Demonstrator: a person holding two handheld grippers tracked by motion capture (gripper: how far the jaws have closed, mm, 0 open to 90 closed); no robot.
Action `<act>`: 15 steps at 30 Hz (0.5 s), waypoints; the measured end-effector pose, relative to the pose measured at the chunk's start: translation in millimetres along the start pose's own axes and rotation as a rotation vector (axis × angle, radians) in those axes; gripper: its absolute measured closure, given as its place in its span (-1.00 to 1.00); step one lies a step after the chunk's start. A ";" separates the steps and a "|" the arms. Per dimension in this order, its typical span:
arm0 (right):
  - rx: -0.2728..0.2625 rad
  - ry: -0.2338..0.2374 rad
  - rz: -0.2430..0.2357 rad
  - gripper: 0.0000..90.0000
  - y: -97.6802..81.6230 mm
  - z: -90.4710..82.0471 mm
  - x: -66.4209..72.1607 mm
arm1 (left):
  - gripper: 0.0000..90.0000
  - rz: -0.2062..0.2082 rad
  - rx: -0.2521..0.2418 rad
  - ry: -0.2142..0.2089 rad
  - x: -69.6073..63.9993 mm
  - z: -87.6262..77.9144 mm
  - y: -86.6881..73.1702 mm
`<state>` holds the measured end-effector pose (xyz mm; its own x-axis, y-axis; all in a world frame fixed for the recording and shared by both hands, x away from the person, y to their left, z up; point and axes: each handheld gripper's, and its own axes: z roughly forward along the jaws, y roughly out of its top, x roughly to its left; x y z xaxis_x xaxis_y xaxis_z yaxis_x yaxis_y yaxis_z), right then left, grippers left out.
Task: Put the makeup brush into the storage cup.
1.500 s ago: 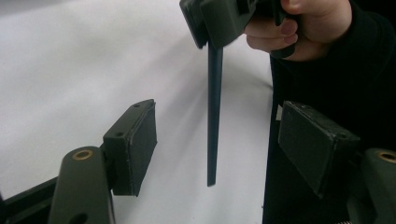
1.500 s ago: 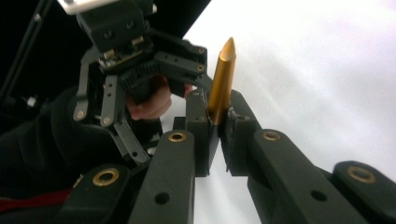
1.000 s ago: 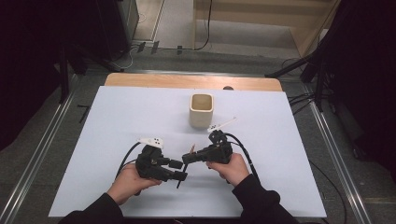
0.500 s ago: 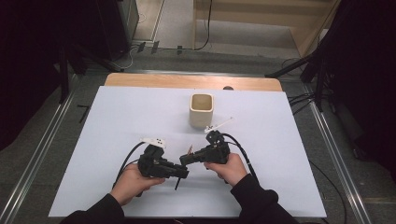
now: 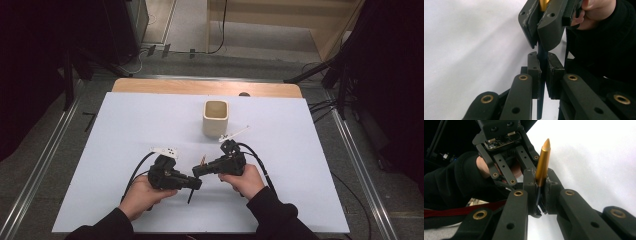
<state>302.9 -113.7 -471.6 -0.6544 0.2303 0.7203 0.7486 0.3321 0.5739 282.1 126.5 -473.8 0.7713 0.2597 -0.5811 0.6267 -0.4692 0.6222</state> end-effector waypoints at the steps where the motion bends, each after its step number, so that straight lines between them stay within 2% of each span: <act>1: -0.002 0.000 -0.003 0.81 0.0 -0.1 0.2 | 0.87 0.003 0.000 0.000 -0.1 -0.1 0.1; 6: -0.021 -0.020 -0.016 0.66 0.1 -2.1 1.5 | 0.87 0.003 -0.007 0.009 -0.2 -0.9 0.1; 11: -0.050 -0.037 -0.043 0.38 -0.4 -3.0 3.0 | 0.87 0.006 -0.015 0.017 0.5 -2.9 0.2; 15: -0.090 -0.073 -0.110 0.13 -2.3 -2.1 4.1 | 0.87 -0.001 -0.034 0.024 0.9 -4.6 -0.4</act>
<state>298.7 -115.5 -469.1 -0.7366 0.2642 0.6226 0.6762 0.2763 0.6829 283.1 130.7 -472.2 0.7727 0.2803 -0.5695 0.6308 -0.4396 0.6394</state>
